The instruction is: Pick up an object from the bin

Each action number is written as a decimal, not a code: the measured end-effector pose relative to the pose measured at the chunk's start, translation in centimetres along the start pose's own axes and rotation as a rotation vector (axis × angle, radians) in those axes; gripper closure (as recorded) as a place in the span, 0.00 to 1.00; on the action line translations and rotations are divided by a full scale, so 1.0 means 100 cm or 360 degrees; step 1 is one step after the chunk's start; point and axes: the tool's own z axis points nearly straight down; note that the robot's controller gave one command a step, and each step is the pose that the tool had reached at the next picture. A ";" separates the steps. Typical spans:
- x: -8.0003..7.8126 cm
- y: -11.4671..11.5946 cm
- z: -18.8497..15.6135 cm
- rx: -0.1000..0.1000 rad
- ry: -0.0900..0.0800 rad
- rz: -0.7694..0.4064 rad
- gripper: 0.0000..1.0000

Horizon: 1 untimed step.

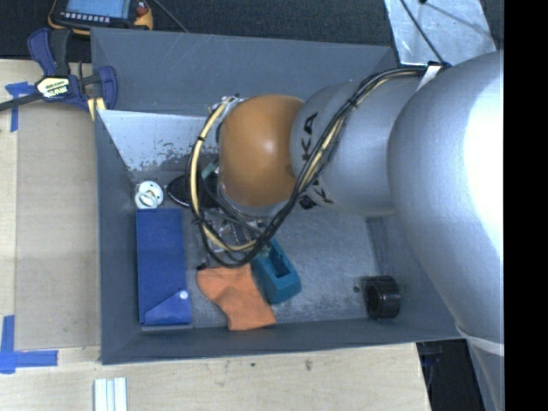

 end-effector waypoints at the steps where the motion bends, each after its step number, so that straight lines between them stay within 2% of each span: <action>1: -0.013 -0.051 -0.030 0.0002 -0.0004 -0.0208 0.00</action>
Offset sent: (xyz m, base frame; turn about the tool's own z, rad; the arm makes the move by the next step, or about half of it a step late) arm 0.0000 0.0000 0.0000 0.0000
